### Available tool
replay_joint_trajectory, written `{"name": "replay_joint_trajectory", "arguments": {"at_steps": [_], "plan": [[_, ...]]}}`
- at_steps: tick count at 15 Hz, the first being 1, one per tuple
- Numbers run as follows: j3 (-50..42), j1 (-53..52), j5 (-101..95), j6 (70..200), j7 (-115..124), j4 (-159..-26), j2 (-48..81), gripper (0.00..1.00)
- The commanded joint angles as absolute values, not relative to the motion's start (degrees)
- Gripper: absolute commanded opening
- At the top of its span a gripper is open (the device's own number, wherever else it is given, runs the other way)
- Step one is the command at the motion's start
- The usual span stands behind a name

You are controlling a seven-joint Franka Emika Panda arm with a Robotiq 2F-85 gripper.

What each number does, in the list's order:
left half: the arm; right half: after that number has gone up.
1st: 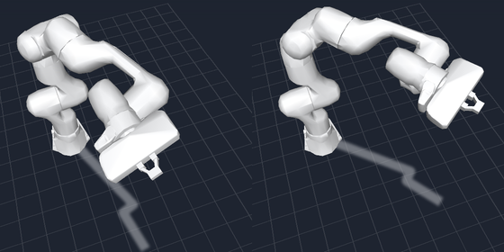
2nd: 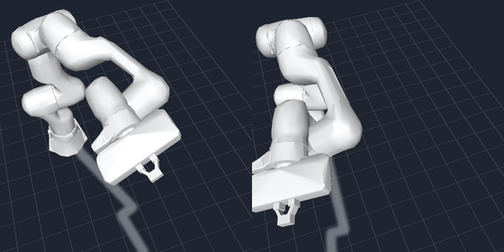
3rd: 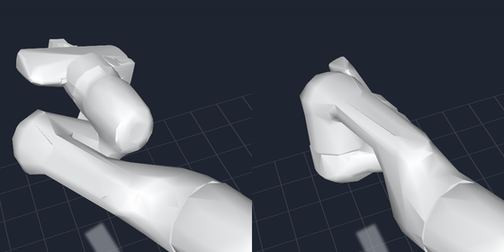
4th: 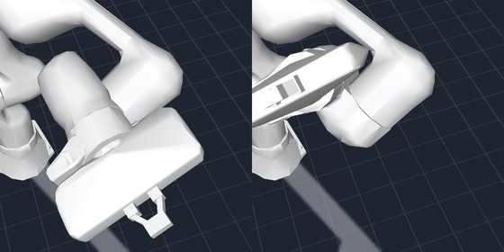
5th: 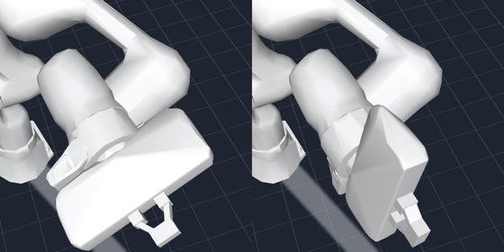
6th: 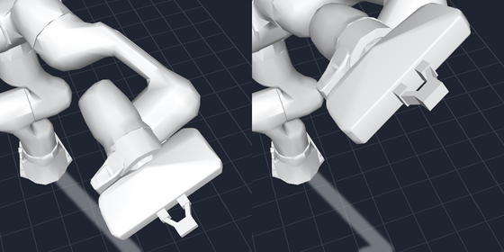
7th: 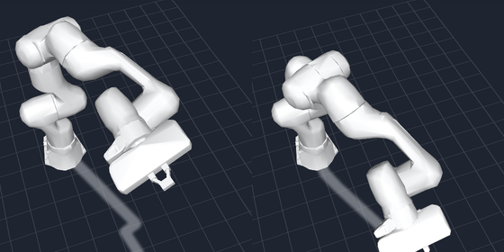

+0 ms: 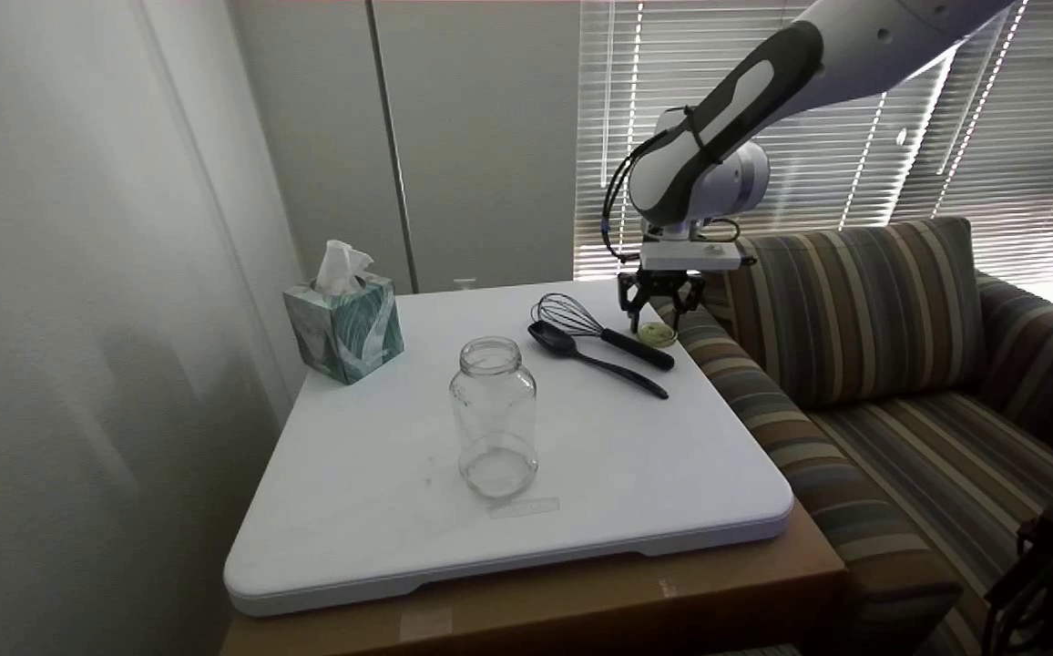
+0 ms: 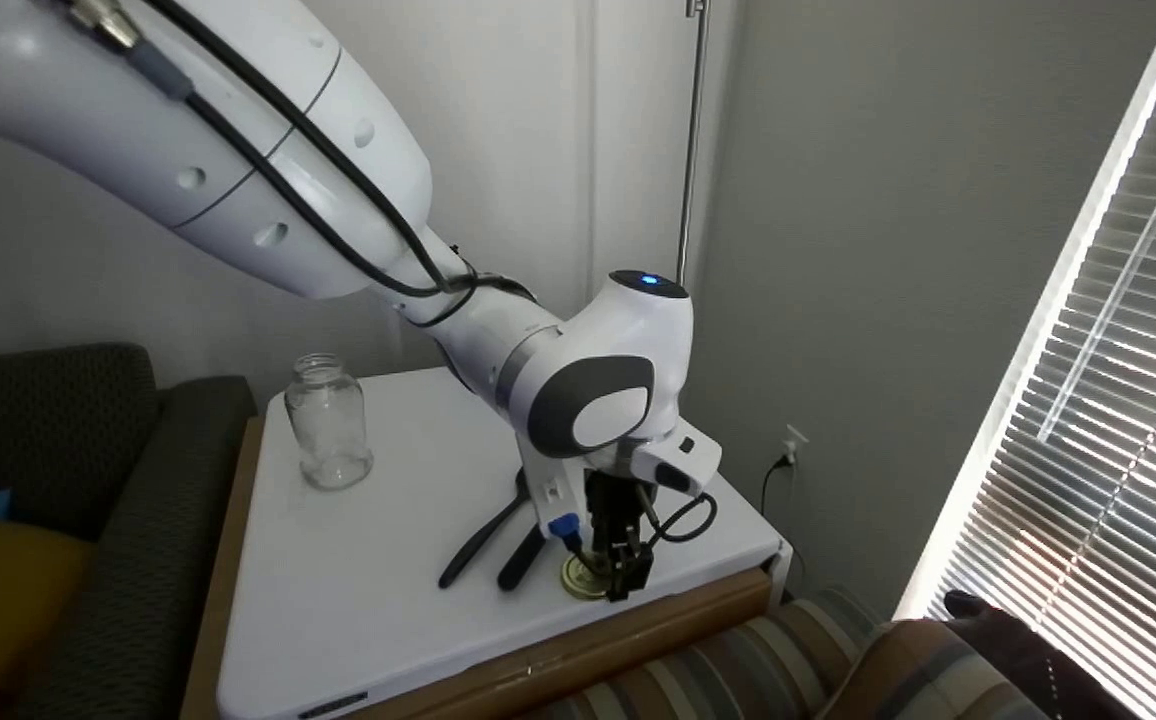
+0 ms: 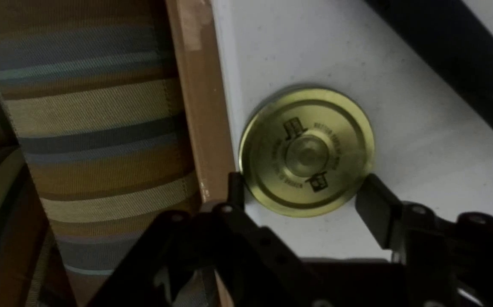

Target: Pick the black spoon then put it back on the table, then pick the bottle top and put it on the bottle

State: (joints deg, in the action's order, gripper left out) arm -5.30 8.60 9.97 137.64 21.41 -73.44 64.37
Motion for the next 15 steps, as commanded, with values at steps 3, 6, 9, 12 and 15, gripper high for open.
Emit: {"name": "replay_joint_trajectory", "arguments": {"at_steps": [3, 6, 9, 12, 15], "plan": [[-5.08, 8.01, 11.34, 137.74, 22.05, -77.06, 62.89, 0.42], [-5.05, 7.69, 10.8, 138.1, 21.0, -77.48, 61.67, 0.42], [-5.62, 6.64, 9.5, 137.59, 19.7, -77.83, 59.5, 0.42], [-6.07, 5.35, 8.11, 137.22, 18.44, -77.72, 57.18, 0.42], [-6.63, 3.98, 5.61, 136.93, 16.89, -77.56, 54.14, 0.42]]}}
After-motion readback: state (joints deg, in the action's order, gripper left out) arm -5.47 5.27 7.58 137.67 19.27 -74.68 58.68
